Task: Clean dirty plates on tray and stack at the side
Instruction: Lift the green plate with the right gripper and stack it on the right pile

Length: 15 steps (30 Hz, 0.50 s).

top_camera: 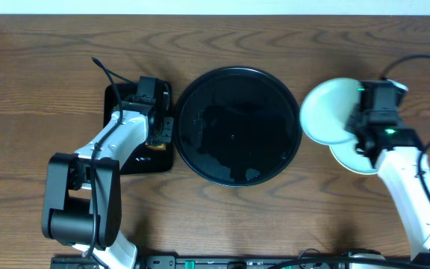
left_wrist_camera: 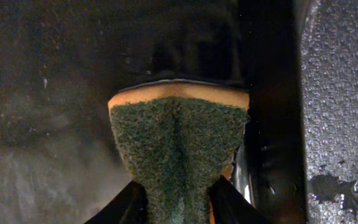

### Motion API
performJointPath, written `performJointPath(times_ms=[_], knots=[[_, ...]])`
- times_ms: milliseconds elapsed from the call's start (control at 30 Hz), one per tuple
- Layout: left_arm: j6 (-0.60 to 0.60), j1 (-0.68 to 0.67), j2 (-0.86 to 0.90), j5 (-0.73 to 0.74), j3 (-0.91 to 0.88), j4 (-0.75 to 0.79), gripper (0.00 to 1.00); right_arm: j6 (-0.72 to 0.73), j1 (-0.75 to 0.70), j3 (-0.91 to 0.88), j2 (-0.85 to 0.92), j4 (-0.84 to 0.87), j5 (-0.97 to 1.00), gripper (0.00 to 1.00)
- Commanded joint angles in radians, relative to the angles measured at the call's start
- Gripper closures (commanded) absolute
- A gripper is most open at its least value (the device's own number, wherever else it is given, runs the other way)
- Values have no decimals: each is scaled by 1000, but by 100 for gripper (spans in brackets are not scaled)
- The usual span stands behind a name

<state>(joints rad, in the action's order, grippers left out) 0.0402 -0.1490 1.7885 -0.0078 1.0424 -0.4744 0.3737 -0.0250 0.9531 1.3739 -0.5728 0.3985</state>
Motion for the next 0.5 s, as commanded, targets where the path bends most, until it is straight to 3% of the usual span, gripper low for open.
performJointPath(times_ms=[0,233,267,300,367,467], knots=[[-34,-2,-47,-20,23,-2,64,37,-89,2,-16,-25,-85,99],[-42,-2,-161,-20,22,-4,49,37,-221,1,-16,-84,-101,99],[-45,-2,-177,-20,22,-7,40,37,-234,1,-14,-86,-101,99],[-45,-2,-191,-20,22,-11,31,37,-247,0,-14,-87,-102,95],[-47,-2,-216,-20,22,-20,29,37,-267,0,-14,-86,-105,76],[-85,5,-246,-20,22,-53,27,37,-288,0,-14,-86,-115,62]])
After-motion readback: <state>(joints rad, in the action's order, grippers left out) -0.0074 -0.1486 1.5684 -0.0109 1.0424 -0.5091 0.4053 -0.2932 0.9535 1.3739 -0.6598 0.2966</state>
